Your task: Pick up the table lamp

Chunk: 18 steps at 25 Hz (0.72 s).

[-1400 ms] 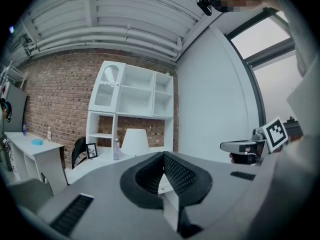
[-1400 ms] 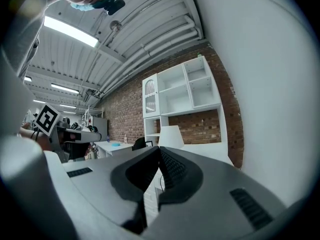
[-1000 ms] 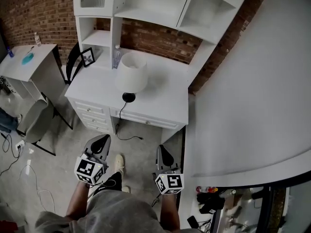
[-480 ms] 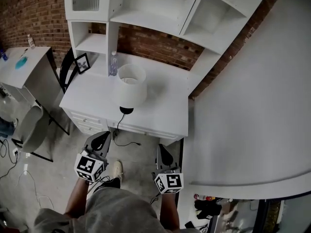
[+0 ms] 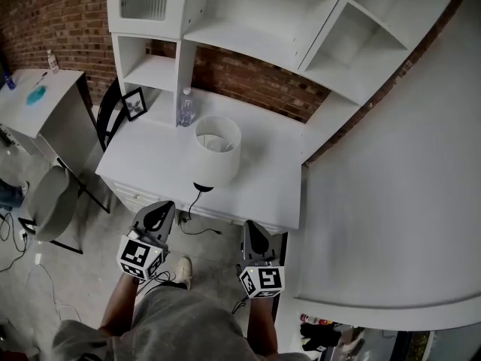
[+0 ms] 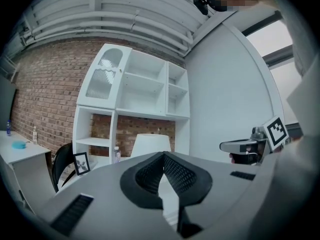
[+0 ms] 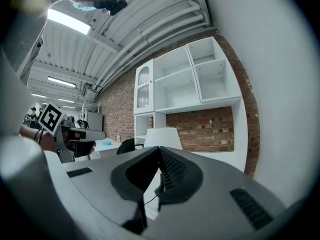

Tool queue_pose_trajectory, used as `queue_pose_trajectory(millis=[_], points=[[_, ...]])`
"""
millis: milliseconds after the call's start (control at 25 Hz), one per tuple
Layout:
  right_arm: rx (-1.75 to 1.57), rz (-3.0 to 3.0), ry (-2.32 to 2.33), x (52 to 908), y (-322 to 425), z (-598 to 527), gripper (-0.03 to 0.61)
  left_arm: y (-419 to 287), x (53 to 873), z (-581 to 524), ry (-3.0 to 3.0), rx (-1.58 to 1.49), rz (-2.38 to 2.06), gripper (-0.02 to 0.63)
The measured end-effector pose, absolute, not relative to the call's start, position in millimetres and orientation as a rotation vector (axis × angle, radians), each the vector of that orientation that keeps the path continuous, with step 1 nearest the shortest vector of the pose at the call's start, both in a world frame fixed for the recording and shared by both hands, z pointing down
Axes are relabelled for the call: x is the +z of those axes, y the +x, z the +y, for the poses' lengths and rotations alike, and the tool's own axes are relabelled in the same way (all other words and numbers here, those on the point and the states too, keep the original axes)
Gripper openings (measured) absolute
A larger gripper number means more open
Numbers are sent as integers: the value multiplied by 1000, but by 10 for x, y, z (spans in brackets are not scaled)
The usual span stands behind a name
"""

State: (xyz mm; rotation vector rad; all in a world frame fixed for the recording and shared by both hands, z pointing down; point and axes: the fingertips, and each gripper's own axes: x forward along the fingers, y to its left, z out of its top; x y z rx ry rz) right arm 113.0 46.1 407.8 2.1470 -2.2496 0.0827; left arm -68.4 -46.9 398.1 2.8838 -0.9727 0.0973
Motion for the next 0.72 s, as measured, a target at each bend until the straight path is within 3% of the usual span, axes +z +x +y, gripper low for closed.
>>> queue_pose_trajectory(millis=[720], points=[[164, -2315, 2043, 4354, 1141, -581, 21, -642, 4238, -1340, 2863, 147, -1010, 3]])
